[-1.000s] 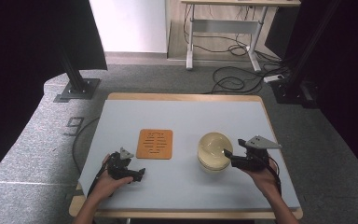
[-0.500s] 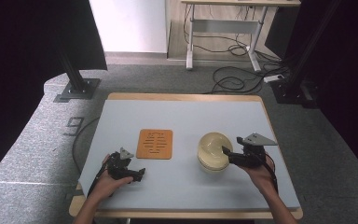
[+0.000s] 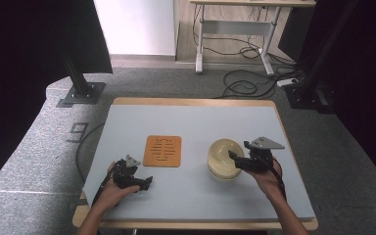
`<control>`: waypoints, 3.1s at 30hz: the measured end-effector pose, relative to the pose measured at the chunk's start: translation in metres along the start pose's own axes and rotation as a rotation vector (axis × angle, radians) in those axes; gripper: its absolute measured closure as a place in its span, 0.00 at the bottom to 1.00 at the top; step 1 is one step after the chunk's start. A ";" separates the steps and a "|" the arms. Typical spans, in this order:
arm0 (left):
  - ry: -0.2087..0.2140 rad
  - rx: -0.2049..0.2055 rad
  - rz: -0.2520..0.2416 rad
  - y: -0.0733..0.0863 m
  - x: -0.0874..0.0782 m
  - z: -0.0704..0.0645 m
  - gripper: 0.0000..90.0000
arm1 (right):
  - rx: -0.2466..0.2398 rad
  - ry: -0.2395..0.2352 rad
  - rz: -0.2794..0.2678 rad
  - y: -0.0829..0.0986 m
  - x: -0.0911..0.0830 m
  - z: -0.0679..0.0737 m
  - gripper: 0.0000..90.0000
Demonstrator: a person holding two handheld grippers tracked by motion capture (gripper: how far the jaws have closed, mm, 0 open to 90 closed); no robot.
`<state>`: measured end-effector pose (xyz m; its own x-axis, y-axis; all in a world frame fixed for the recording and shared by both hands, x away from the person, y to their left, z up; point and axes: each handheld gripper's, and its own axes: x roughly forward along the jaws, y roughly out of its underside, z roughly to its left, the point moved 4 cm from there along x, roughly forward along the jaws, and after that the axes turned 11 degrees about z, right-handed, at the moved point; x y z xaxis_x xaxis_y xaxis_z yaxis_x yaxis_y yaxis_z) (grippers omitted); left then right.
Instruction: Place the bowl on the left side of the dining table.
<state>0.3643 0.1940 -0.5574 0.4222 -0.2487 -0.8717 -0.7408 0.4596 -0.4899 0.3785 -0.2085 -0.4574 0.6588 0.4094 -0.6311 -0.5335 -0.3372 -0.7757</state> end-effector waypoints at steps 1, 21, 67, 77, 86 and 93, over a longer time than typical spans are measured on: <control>0.000 0.000 0.000 0.000 0.000 0.000 0.00 | -0.001 0.002 0.003 0.000 0.002 0.000 0.30; 0.000 -0.001 -0.003 0.000 0.000 0.000 0.00 | 0.021 0.008 0.020 -0.004 0.019 0.000 0.30; 0.000 -0.001 -0.003 0.000 0.000 0.000 0.00 | 0.101 0.136 0.119 -0.006 0.036 0.006 0.64; 0.000 0.000 -0.002 0.000 0.000 0.000 0.00 | 0.142 0.123 0.112 -0.007 0.033 0.002 0.70; 0.000 -0.001 -0.003 0.000 0.000 0.000 0.00 | 0.143 0.127 0.076 -0.010 0.029 0.000 0.76; 0.000 -0.001 -0.002 0.000 0.000 0.000 0.00 | 0.117 0.134 0.059 -0.011 0.027 0.001 0.77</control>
<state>0.3640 0.1939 -0.5575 0.4238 -0.2497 -0.8707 -0.7403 0.4583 -0.4918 0.4013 -0.1934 -0.4659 0.6853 0.2722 -0.6755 -0.6265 -0.2528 -0.7373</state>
